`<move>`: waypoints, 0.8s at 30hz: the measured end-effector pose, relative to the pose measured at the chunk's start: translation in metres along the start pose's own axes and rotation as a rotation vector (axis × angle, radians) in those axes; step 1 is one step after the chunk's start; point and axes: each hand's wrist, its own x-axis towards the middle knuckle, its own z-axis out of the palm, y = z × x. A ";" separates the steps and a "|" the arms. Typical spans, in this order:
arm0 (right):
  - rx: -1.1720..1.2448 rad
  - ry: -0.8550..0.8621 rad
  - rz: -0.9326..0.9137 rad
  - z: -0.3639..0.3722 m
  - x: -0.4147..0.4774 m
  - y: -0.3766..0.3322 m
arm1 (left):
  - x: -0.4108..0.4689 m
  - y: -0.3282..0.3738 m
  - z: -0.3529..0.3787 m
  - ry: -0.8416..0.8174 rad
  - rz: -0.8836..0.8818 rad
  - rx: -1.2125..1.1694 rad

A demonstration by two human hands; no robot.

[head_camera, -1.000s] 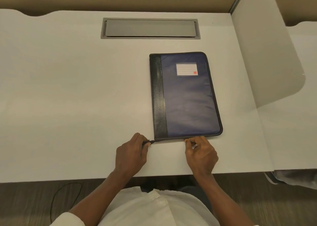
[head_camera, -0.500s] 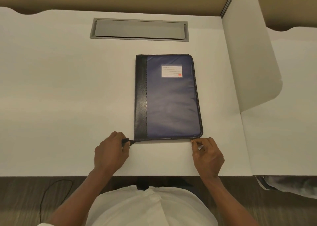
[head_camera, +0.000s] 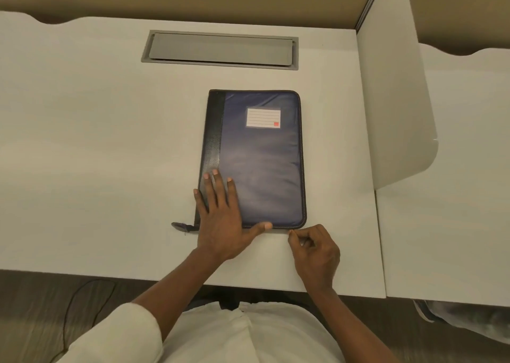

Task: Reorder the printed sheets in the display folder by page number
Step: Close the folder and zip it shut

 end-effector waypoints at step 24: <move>-0.014 -0.146 -0.236 -0.024 0.056 0.040 | 0.006 -0.004 0.009 0.075 -0.063 -0.071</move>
